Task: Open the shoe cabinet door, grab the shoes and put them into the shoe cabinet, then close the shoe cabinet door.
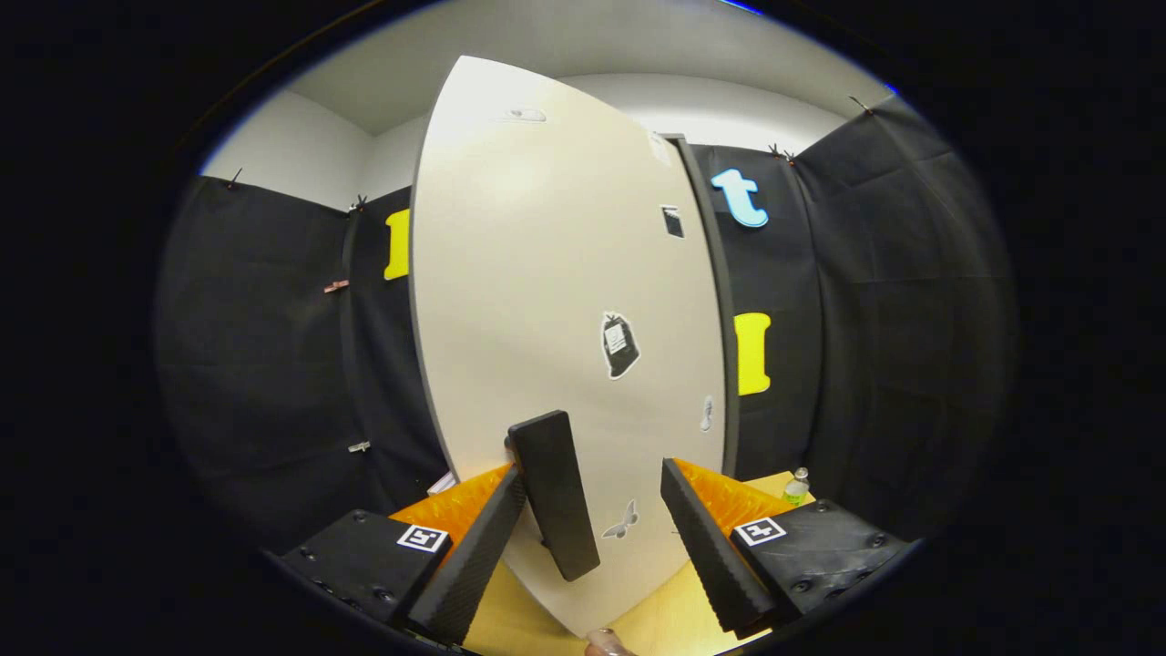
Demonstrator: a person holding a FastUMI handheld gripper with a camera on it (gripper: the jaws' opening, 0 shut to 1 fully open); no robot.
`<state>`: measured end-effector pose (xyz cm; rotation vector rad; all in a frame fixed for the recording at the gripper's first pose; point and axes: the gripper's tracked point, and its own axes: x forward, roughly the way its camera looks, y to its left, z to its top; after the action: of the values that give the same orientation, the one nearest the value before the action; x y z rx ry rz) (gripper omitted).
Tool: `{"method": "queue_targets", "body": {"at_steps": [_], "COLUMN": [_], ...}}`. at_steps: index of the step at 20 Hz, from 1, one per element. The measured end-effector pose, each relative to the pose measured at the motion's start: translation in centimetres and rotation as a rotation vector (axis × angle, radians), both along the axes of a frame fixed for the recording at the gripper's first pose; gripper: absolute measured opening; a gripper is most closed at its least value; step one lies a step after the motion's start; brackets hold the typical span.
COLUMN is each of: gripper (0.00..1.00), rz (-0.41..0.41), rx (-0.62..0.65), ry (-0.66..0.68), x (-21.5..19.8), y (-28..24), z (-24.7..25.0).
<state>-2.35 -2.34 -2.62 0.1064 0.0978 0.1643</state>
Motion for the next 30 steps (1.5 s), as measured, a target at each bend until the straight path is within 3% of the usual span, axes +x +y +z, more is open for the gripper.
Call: {"method": "queue_targets", "body": {"at_steps": [9,30], "gripper": [0.98,0.98], "rz": [0.032,-0.022], "rx": [0.0,-0.041], "ry": [-0.013,-0.033], "x": [1.9,3.2], "y": [5.1,4.8], "z": [-0.2,0.7]}}
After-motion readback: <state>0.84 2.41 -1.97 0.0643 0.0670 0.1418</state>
